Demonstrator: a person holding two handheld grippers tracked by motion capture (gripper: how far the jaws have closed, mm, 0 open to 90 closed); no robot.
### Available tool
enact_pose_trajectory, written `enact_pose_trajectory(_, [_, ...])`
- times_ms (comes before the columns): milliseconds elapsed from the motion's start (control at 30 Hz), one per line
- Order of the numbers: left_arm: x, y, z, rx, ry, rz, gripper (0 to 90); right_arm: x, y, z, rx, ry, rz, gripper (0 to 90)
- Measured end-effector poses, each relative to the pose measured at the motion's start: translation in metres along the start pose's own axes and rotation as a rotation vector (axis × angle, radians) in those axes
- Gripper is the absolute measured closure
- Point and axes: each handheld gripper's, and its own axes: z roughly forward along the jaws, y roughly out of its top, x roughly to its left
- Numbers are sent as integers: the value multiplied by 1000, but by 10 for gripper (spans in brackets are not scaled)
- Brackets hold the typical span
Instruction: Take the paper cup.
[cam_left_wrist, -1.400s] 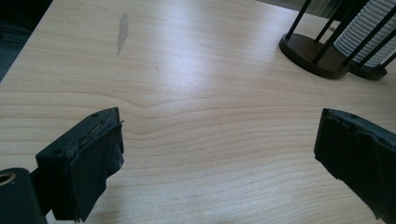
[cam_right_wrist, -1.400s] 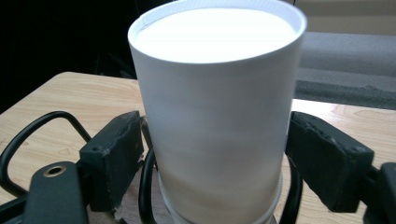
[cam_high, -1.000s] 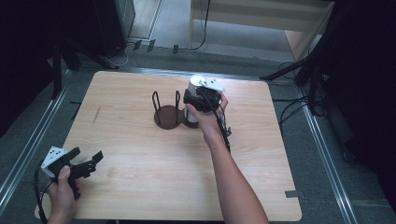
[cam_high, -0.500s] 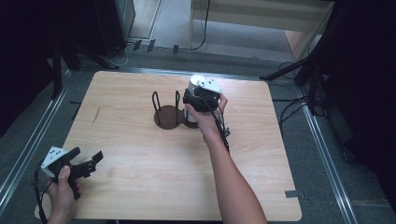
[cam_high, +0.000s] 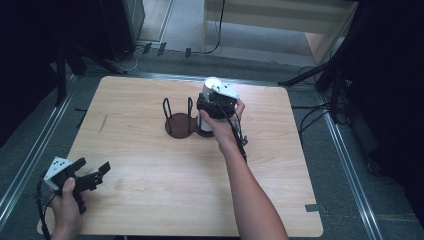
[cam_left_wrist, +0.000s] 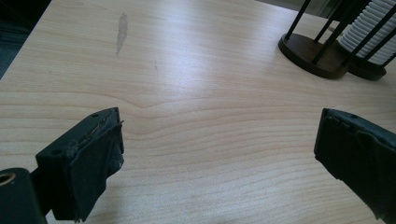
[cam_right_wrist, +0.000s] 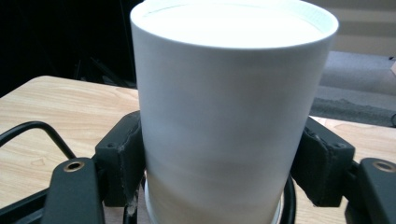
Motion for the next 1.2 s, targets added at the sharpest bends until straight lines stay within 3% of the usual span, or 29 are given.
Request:
enact_pose_trajectory(233, [0, 0, 0, 0, 1, 0, 19, 0, 5, -3, -13, 16, -4, 285])
enact_pose_trajectory(400, [0, 0, 0, 0, 1, 0, 18, 7, 12, -9, -33, 8, -42, 288])
enact_pose_trajectory(800, [0, 0, 0, -1, 0, -1, 19, 3, 16, -11, -39, 29, -16, 291])
enact_pose_trajectory(1200, [0, 0, 0, -2, 1, -1, 19, 3, 20, -14, -50, 37, -20, 300])
